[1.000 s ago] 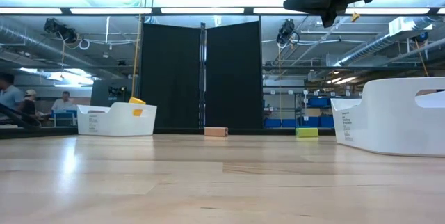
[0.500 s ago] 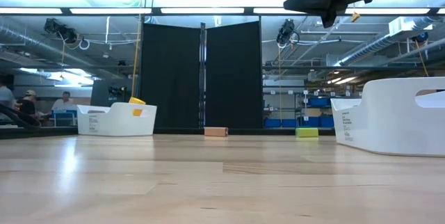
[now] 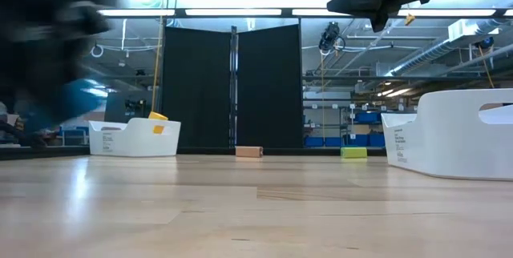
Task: Sort blocks by size
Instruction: Put the blue rectangular block into the top white bin, then put the blue cube block into the bottom white bin
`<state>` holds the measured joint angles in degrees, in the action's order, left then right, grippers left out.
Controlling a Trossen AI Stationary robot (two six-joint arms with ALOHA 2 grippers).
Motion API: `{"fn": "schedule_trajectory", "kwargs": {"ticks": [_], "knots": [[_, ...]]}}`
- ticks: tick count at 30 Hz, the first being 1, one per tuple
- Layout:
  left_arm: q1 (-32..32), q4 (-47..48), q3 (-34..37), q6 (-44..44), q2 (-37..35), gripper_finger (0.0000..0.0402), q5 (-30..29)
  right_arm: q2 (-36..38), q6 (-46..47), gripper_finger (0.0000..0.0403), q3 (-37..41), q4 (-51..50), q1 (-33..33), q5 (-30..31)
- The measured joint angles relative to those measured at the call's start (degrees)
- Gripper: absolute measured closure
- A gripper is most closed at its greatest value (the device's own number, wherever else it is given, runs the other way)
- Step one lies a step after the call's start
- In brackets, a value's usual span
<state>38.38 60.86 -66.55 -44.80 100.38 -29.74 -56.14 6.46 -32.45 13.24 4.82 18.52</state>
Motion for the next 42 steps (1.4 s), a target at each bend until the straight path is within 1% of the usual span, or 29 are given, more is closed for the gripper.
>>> {"fn": "schedule_trajectory", "kwargs": {"ticks": [2,5,9,11,13,15,19,22,26,27,29,30,31,34,38,40,42], "knots": [[-5.44,-0.59,0.0,3.61,-2.94,0.0263,-5.76,0.0,0.0,0.0387,0.0,-0.01,0.0,0.0],[-13.99,-2.22,-0.1,9.59,-8.02,0.0263,-11.54,0.0,0.0,0.0387,0.0,-0.03,0.11,0.0],[-26.62,-4.46,-0.15,17.52,-15.17,0.0263,-14.1,0.0,-0.02,0.0387,0.0,-0.05,0.2,0.0],[-33.67,-4.07,-0.15,19.78,-19.03,0.0263,-15.53,0.0,-0.16,0.0387,0.0,-0.05,0.44,0.0],[-41.12,-3.83,-0.17,21.49,-22.81,0.0263,-15.65,0.0,-0.5,0.0387,0.0,-0.06,0.68,-0.02],[-49.05,-4.11,-0.17,23.34,-26.16,0.0263,-13.29,0.0,-0.69,0.0387,0.0,-0.05,0.78,-0.03],[-65.6,-4.57,0.44,26.53,-30.07,0.0263,-5.34,0.0,-1.58,0.0387,0.0,-0.05,0.74,-0.07],[-76.29,-7.51,2.69,29.83,-30.73,0.0263,-0.47,0.0,-1.75,0.0387,0.0,-0.05,0.74,-0.07],[-87.36,-13.53,6.35,33.9,-29.88,0.0263,9.58,0.0,-1.75,0.0387,0.0,-0.1,0.74,-0.07],[-89.23,-14.54,7.24,33.97,-29.43,0.0263,11.19,0.0,-1.75,0.0387,0.0,-0.07,0.74,-0.07],[-91.96,-16.14,8.87,34.06,-28.63,0.0263,11.66,0.0,-1.75,0.0387,0.0,-0.1,0.74,-0.07],[-92.9,-17.03,9.56,34.05,-28.35,0.026,11.64,0.0,-1.75,0.0387,0.0,-0.07,0.74,-0.07],[-93.62,-18.24,10.29,33.74,-28.16,0.0248,11.58,0.0,-1.75,0.0387,0.0,-0.07,0.74,-0.07],[-94.49,-19.71,11.9,32.57,-27.87,0.0186,11.63,0.0,-1.61,0.0387,0.0,-0.1,0.74,-0.07],[-94.19,-19.31,12.29,32.61,-27.87,0.0099,12.56,0.0,-0.59,0.0387,0.0,-0.1,0.74,0.26],[-94.18,-19.09,12.31,33.26,-27.93,0.0065,15.95,0.0,-0.42,0.0387,0.0,-0.01,0.74,2.7],[-94.08,-19.75,12.35,33.93,-28.43,0.0039,21.98,0.0,0.94,0.0386,0.0,0.06,0.54,6.9]]}}
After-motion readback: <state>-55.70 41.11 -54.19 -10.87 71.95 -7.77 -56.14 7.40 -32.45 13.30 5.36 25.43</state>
